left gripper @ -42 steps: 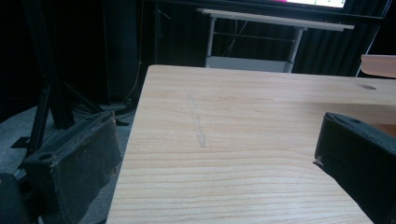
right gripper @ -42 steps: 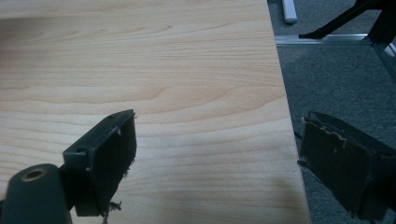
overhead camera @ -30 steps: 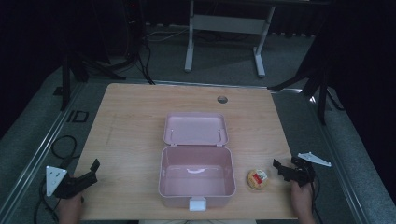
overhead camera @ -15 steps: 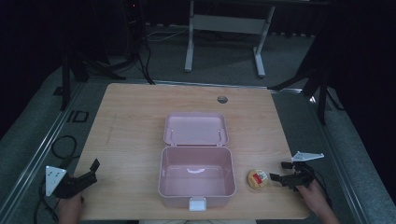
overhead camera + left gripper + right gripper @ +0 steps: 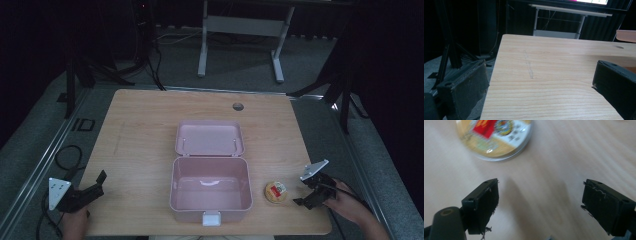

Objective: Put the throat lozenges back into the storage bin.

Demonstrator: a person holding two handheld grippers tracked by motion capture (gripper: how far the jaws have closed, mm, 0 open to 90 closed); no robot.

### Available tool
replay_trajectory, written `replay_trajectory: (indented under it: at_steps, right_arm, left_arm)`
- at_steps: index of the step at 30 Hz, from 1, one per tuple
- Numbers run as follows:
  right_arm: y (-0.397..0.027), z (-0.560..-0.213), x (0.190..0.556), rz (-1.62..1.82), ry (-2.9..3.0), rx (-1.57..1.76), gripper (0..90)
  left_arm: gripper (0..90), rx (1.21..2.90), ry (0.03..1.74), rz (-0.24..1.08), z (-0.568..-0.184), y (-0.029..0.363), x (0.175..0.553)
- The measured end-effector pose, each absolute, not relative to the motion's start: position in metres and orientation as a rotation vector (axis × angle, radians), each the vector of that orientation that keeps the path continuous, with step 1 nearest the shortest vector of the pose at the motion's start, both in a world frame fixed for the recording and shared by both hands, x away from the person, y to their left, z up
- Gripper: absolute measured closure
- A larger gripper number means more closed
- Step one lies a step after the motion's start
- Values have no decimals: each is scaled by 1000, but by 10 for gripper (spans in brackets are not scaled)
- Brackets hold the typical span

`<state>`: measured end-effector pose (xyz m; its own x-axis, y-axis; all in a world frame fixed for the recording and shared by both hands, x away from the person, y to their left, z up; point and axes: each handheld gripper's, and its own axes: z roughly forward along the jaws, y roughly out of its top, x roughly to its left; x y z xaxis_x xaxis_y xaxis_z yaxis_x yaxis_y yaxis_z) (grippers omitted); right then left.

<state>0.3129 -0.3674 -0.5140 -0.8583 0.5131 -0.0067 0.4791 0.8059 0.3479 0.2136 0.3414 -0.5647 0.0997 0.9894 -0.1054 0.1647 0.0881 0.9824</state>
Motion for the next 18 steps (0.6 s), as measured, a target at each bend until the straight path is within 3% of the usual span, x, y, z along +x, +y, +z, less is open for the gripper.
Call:
replay_trajectory:
  at_steps: [11,18]
  right_arm:
    - [-338,-500,320,-14,3102,648,137]
    - [-327,-499,324,-73,3116,605,132]
  left_arm:
    - [3,1300,1287,975,-565,341,214]
    - [4,1303,1286,976,-565,341,214]
